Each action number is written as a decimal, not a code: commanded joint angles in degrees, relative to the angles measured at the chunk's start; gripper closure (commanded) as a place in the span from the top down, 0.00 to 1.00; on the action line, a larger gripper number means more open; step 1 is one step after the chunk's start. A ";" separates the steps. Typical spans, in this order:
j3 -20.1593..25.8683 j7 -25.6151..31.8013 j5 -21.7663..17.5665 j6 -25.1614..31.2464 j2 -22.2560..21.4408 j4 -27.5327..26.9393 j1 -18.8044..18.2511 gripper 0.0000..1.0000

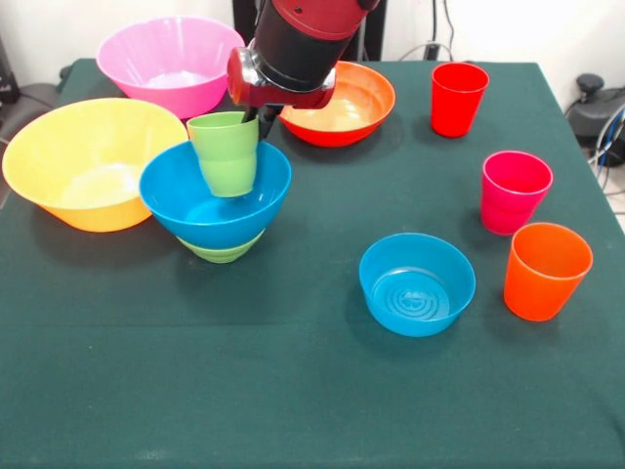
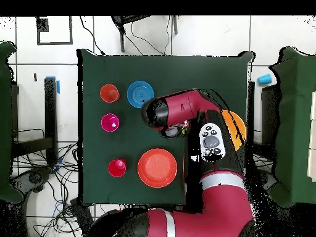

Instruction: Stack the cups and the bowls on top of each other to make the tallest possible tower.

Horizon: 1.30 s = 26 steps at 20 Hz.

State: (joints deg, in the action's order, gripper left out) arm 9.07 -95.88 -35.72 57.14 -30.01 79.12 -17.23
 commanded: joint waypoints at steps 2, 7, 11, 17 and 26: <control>5.14 18.15 -5.56 3.39 1.96 -3.76 0.27 0.00; 5.18 18.69 -6.41 2.87 1.56 -4.10 -0.04 0.00; 5.35 18.77 -6.37 2.65 1.64 -3.74 0.00 0.00; 5.40 18.50 -6.33 2.05 2.01 -3.68 -0.05 0.00; 4.61 18.95 -6.58 4.79 2.60 -4.11 0.42 0.00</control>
State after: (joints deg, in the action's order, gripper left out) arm 9.31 -95.87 -36.63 57.18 -29.87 77.50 -17.23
